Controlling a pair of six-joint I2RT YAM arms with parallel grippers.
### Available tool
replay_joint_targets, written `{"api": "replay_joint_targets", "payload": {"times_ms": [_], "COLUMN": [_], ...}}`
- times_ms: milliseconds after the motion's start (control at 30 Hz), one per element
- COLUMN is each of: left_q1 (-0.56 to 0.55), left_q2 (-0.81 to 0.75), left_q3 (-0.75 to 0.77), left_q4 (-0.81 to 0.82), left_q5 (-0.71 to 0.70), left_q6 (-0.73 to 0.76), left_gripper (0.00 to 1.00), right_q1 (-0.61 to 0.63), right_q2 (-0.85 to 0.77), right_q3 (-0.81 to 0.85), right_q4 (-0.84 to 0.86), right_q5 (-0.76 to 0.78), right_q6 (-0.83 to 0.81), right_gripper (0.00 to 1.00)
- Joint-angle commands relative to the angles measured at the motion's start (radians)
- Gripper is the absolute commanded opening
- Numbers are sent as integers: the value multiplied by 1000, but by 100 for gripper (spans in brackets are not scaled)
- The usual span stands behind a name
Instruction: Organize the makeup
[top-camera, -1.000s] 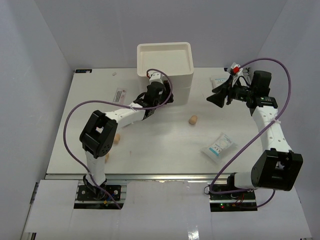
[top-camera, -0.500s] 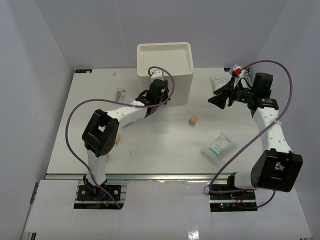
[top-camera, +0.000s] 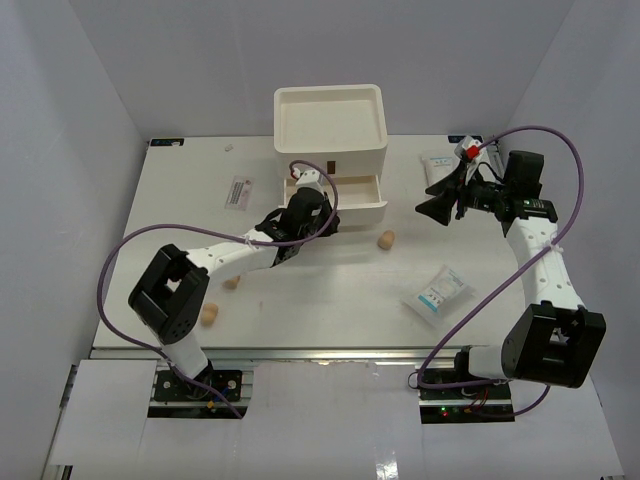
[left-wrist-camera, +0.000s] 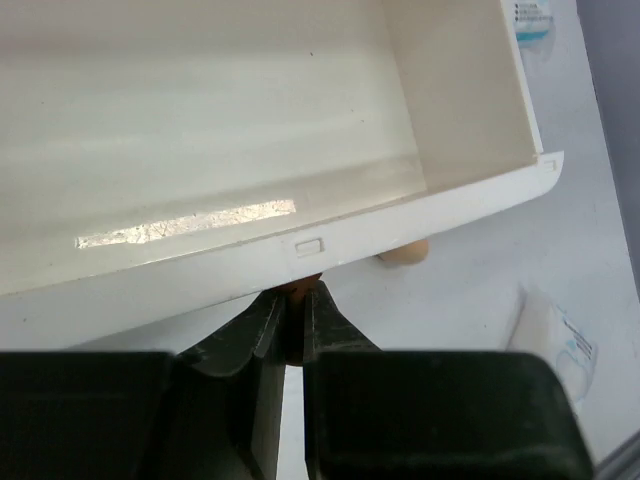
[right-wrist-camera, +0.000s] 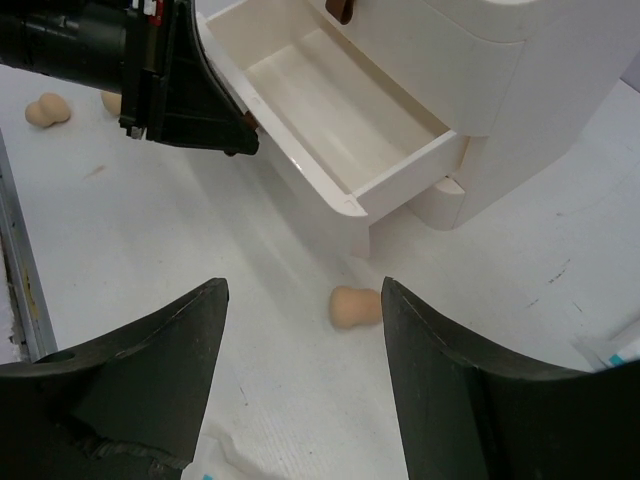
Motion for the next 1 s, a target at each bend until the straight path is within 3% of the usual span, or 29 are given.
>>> {"api": "replay_joint_targets", "payload": {"times_ms": [0,167,300,367,433,500,700,967], "left_q1": [-23,-24,-25,-24,-25,-24,-19,-2], "left_q2": [-92,-99,-112,-125,-142,-164,-272,-438], "left_q3": [-26,-24,-17,-10,-3,-3,-29,-35], "left_q4": [6,-4,-24,-37,-44,-53,-64,-189], "left_q5": [35,29,20,31,48,63,158,205], "left_q6": [-53,-62,-58,-39,-17,-2,80,164], "left_gripper": [12,19,58,71,87,94,98,98], "right_q1": [-6,-6,-6,-5,-3,2,63,191], "right_q2": [-20,-4,26,38,65,87,28,32], "right_q3": [5,41,101,124,149,172,80,-5], "right_q4": [-75,-205,-423,-536,-759,-947,-952,-950], "right_q5": [-47,-69,-95,-104,-107,-80,126,362], "right_q6": [-108,-242,-541,-692,-1005,-1276,-1472,-1492], "right_gripper": [70,70,72,74,76,80,84,78]}}
